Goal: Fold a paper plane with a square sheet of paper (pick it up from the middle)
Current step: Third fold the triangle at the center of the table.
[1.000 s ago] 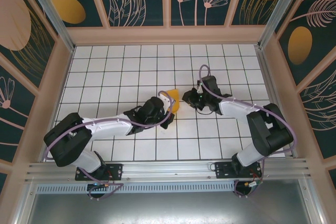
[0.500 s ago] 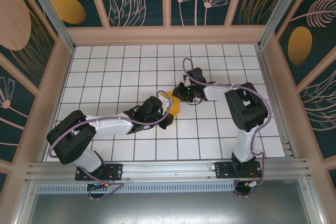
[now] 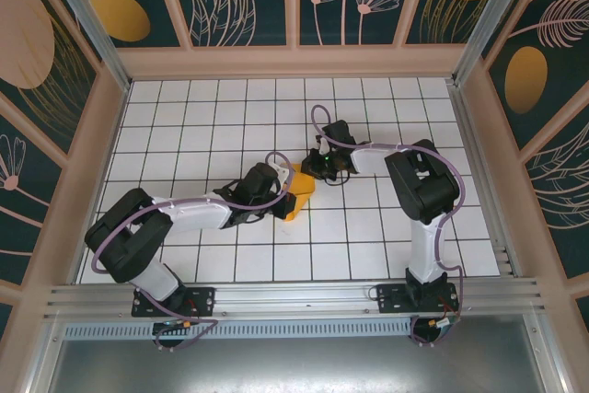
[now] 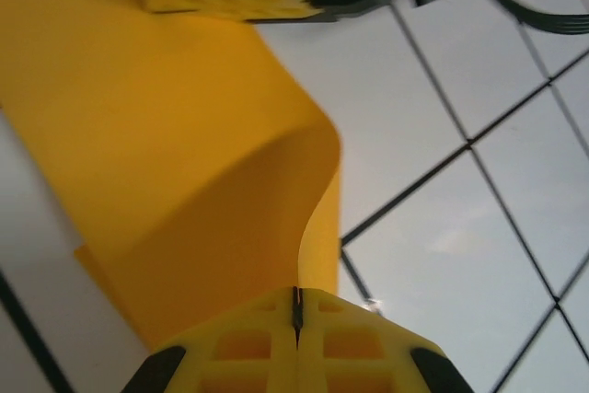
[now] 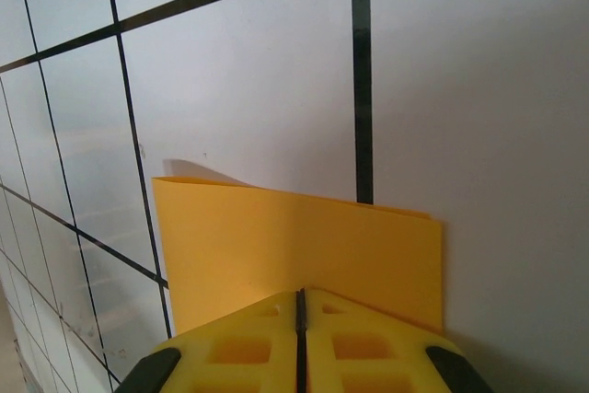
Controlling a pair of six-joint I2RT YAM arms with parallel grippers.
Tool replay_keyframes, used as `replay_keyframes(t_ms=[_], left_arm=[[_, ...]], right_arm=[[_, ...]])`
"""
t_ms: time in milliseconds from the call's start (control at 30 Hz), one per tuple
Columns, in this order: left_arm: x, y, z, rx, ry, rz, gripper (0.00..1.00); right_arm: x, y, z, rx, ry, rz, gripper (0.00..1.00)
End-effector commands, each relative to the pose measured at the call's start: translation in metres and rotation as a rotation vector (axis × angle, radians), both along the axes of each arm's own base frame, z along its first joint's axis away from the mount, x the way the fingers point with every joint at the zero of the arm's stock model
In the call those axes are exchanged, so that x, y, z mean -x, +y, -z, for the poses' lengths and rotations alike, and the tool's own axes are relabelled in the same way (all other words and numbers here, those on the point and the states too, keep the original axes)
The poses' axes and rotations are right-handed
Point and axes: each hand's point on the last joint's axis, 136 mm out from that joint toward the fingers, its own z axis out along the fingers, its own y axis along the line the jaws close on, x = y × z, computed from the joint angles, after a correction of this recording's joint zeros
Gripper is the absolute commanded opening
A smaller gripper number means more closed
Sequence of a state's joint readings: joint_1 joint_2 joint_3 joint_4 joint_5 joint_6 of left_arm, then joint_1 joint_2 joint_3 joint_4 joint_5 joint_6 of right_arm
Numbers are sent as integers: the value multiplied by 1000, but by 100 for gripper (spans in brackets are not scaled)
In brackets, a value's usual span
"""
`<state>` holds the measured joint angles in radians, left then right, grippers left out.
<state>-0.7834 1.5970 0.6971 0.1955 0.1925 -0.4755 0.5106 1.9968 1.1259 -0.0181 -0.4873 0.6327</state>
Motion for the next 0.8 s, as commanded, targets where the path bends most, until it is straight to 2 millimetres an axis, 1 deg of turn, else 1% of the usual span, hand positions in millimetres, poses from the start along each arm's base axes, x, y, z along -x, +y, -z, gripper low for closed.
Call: replay_keyframes(t_ms=[0,167,333,433,600,767], left_arm=[[-11,9,8,-51,19,-66,0],[-20,16,15,-101,8,-114,0],[-30,12,13,-112,-8,-114,0],[-35,14,14,-131,-19,-126,0],[-33,16,20,-149,-7,-121,0],[-24,18,28,-129,30,-121,0]], right_arm=[[20,-10,29,93,72,-16,11],[22,-10,31,97,77,-14,11],[26,-10,35,105,88,-18,12],[27,-10,36,109,92,-15,12],[28,-10,38,112,95,-11,12],[29,-10,40,112,99,-11,12]])
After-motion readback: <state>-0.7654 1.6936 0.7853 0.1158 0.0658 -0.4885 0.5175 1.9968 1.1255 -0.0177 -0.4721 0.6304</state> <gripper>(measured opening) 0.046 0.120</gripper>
